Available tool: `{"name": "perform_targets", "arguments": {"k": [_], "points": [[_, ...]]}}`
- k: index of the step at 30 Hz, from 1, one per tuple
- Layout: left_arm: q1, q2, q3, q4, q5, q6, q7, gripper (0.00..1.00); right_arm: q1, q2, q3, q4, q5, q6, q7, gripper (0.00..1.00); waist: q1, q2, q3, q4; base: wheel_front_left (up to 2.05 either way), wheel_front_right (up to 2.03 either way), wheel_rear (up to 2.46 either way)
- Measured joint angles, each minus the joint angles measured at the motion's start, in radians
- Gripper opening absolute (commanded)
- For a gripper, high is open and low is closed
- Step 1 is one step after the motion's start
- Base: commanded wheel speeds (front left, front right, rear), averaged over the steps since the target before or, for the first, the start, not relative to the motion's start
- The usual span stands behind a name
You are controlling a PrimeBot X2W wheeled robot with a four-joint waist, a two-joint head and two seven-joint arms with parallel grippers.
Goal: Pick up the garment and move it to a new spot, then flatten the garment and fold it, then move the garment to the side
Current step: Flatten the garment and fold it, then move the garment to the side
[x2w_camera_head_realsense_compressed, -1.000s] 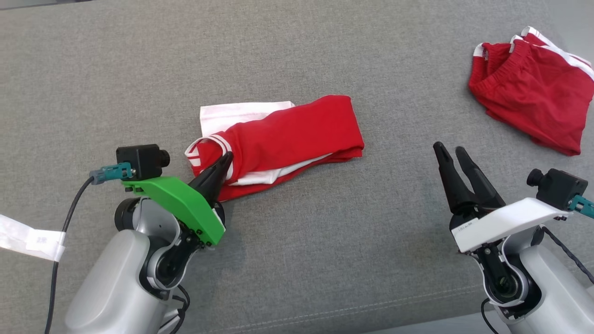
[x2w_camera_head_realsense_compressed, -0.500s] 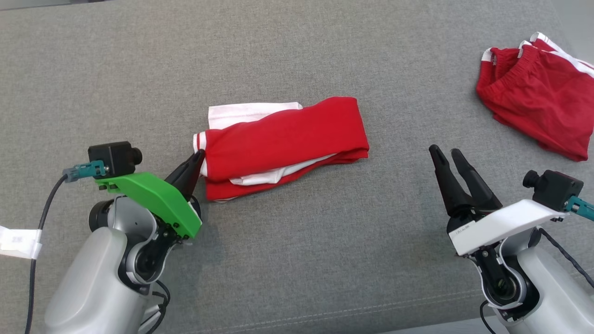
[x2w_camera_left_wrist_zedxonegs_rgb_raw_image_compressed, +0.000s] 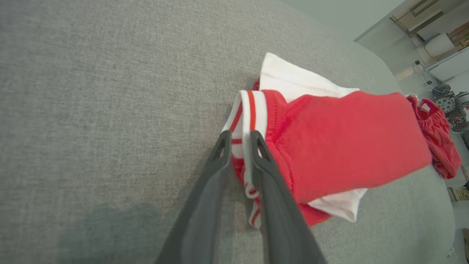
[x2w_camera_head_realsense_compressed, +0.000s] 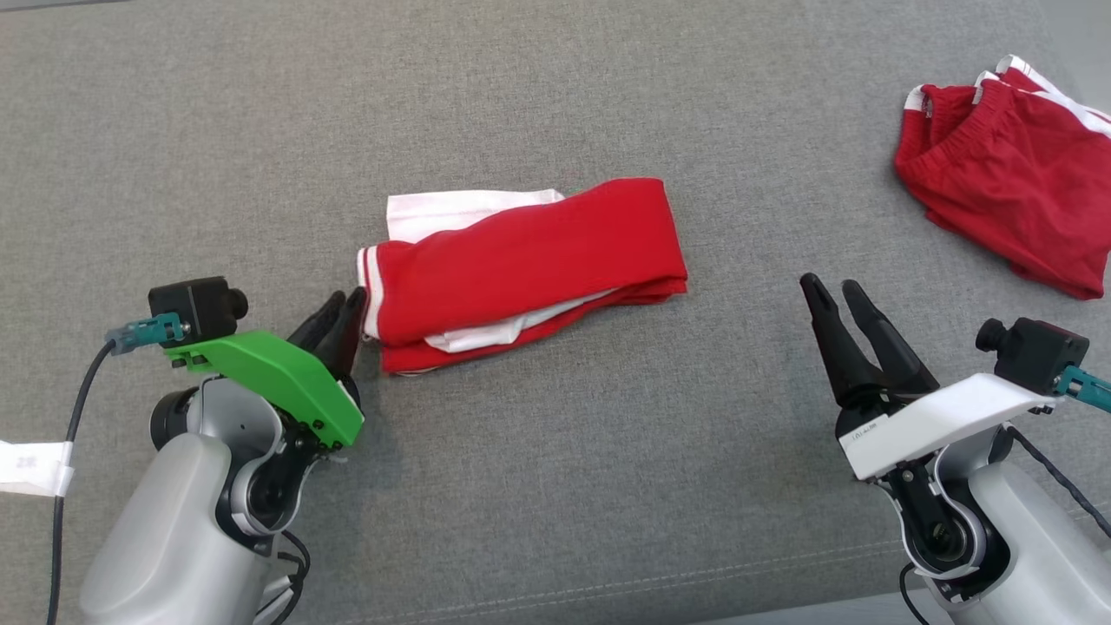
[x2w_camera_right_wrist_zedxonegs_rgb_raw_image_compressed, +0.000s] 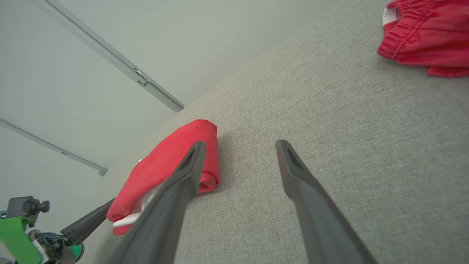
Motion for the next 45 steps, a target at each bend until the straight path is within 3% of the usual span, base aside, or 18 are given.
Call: {"name": "perform_targets", "arguments": {"k": [11, 22, 32, 45], "points": [[0.000, -0.038, -0.001, 0.007, -0.001, -0.001, -0.045, 1.00, -0.002, -0.011, -0.044, 0.011, 0.013, -0.001, 0.000, 1.00, 0.0000, 0.0000, -0.010, 0.015, 0.00, 0.00, 0.00], [0.055, -0.057, -0.011, -0.050, 0.029, 0.001, -0.117, 1.00, -0.013, 0.030, -0.072, 0.060, 0.200, 0.021, 0.093, 1.00, 0.0000, 0.0000, -0.024, 0.062, 0.00, 0.00, 0.00], [0.108, -0.025, -0.061, -0.144, 0.179, 0.053, -0.190, 1.00, -0.075, 0.020, -0.087, 0.122, 0.267, 0.035, 0.178, 1.00, 0.0000, 0.0000, -0.031, 0.142, 0.00, 0.00, 0.00], [0.237, -0.025, -0.051, -0.209, 0.198, 0.097, -0.247, 1.00, -0.107, 0.026, -0.102, 0.222, 0.318, 0.035, 0.230, 1.00, 0.0000, 0.0000, -0.041, 0.253, 0.00, 0.00, 0.00]]}}
